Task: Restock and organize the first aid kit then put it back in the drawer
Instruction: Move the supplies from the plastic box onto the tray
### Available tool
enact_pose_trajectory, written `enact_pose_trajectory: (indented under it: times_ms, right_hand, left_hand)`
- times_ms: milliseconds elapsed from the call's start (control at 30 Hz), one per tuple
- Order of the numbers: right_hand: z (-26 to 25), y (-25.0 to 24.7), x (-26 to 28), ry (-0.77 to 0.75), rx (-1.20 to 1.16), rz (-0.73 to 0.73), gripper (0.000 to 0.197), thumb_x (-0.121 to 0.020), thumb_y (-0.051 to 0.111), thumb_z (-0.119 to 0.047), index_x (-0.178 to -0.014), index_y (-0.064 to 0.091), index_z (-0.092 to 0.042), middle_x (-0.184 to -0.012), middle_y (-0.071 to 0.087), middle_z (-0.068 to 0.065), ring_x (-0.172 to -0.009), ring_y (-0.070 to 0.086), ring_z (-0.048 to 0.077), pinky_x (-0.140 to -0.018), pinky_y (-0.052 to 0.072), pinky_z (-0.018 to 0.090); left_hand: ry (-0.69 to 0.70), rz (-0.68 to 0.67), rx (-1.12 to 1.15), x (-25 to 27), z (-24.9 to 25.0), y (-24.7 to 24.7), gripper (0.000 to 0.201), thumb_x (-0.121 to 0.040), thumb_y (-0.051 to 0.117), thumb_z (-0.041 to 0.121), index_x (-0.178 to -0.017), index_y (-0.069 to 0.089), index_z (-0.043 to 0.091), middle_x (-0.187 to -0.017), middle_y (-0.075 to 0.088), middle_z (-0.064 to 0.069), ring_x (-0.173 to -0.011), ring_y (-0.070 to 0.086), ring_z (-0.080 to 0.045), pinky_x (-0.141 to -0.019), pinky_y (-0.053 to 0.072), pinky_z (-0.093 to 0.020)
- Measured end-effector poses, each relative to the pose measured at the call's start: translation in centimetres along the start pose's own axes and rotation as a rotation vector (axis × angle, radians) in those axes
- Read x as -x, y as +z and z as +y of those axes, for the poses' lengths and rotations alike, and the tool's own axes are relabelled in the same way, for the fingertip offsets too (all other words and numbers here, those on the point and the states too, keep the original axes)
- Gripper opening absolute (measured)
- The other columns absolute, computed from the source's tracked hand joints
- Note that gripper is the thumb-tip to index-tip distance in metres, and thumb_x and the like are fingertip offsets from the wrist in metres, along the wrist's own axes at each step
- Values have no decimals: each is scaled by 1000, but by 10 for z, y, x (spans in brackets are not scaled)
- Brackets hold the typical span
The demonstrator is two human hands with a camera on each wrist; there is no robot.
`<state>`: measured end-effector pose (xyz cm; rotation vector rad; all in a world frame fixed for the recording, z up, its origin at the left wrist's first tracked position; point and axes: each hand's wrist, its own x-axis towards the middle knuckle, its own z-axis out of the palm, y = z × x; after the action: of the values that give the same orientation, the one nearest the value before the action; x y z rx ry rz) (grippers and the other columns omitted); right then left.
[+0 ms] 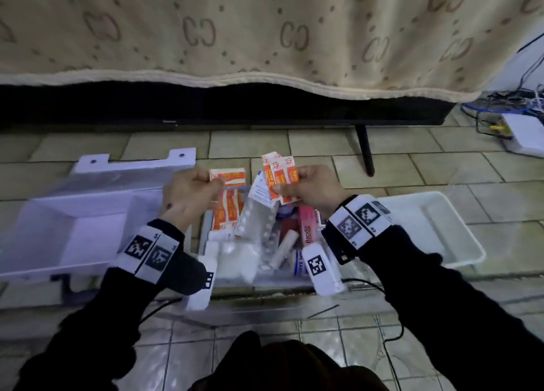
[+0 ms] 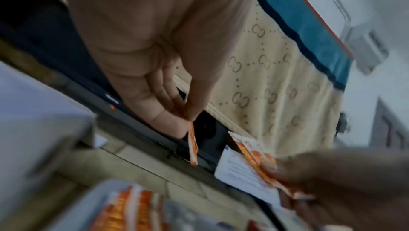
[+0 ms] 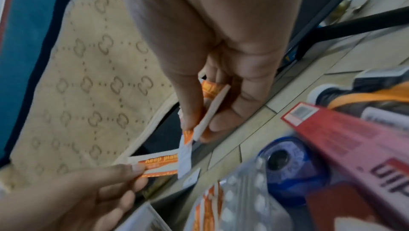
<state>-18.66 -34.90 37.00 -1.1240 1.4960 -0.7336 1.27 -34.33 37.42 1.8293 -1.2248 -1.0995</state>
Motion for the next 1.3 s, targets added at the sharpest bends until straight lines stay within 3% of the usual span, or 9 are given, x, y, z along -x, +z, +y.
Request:
enact_pose_trajectory:
  times_ms: [100,167,267,433,567,800,900,1100,1300]
  right_hand:
    - [-5,25,-13,5,358,-26,10,-78,73,-18,-81,66,-12,-80,67,-1,-68,62,11,-60,50,23]
    - [-10,38,-17,7,557,-4,23,-80,71,-22,-97,67,-7,-90,67,2,-74,59,13,-53,38,17]
    - [-8,51,-24,29,648,26,35,-80,71,-20,-112,63,-6,-113,66,8,-102,61,21,-75,43,22]
    - [4,62,-30,59,739,33,36,-82,67,-16,-115,61,-4,-115,65,12,-106,62,25,-84,48,28]
    - [7,64,-29,33,730,58,30,-86,62,-16,-111,62,0,-111,66,15,-102,62,28,-79,47,28]
    - [12,58,-23,33,640,61,30,-84,65,-22,-105,62,-1,-105,67,15,-97,63,27,-72,45,26]
    - [13,57,-17,42,685,106,32,-86,60,-29,-105,62,-3,-103,66,13,-100,61,28,-83,52,34]
    - [10,30,7,-91,771,190,39,-90,51,-23,-128,52,-14,-131,48,11,-127,33,29,-103,35,39]
    - [25,-59,29,-141,508,517,29,-88,57,-25,-116,62,-17,-124,60,6,-118,50,24,-95,41,31]
  left_hand:
    - [19,37,-212,-9,-16,-12,16,-84,64,17,-69,59,19,-77,70,-7,-71,66,-21,-83,55,-36]
    - [55,-2,-347,-14,-20,-15,11,-85,62,17,-76,65,11,-82,70,-10,-79,66,-26,-82,55,-36]
    - [99,-93,-493,-22,-21,-17,19,-91,56,23,-91,70,10,-91,68,-9,-86,61,-24,-81,50,-32]
    - [112,-206,-694,-30,-24,-1,24,-96,44,27,-95,68,21,-105,67,-5,-96,59,-26,-85,45,-34]
    - [139,-151,-811,-31,-27,10,25,-96,46,24,-111,66,25,-109,66,-5,-100,59,-27,-75,37,-32]
    - [140,-165,-808,-33,-29,16,24,-93,53,28,-114,63,20,-115,65,-4,-101,60,-25,-85,44,-36]
    - [152,-168,-824,-30,-26,14,27,-94,53,24,-118,62,16,-120,62,-8,-103,59,-27,-84,44,-37]
    - [240,-172,-877,-11,1,11,28,-93,54,24,-120,61,20,-123,61,-6,-106,58,-27,-82,44,-37]
    - [464,-226,-771,36,56,40,28,-90,55,37,-117,61,30,-114,65,10,-106,59,-16,-88,47,-34]
